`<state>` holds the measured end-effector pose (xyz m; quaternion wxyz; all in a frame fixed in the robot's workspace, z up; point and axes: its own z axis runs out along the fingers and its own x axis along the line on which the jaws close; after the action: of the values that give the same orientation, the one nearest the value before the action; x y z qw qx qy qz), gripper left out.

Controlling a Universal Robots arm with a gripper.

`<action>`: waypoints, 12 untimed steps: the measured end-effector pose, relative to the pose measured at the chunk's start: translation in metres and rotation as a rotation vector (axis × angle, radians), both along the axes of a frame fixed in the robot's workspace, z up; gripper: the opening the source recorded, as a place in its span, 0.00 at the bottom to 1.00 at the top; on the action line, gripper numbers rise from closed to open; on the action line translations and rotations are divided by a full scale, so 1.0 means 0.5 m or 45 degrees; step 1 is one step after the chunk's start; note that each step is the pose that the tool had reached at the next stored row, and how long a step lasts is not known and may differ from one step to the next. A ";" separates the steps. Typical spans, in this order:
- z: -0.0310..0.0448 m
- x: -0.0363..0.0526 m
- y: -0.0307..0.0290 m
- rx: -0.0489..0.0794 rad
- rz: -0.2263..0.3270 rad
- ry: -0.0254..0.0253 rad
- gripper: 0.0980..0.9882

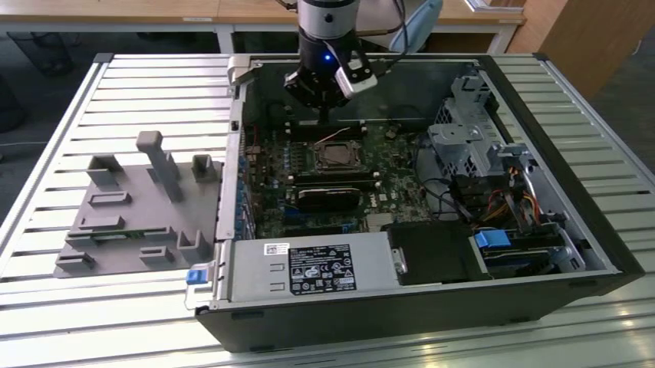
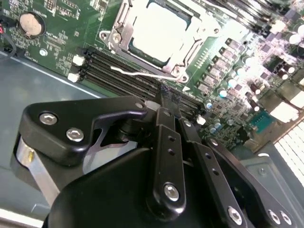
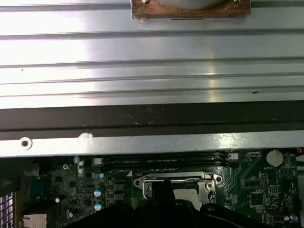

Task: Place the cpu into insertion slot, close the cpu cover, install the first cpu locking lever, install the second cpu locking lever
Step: 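Install the first cpu locking lever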

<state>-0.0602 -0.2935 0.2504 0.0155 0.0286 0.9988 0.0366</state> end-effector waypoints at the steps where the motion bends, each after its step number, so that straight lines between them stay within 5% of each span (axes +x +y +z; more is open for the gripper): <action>1: -0.003 0.001 0.000 -0.001 0.001 0.0000 0.01; 12: -0.020 0.028 0.005 -0.002 0.004 0.0000 0.01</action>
<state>-0.0464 -0.2911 0.2402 0.0155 0.0271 0.9989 0.0359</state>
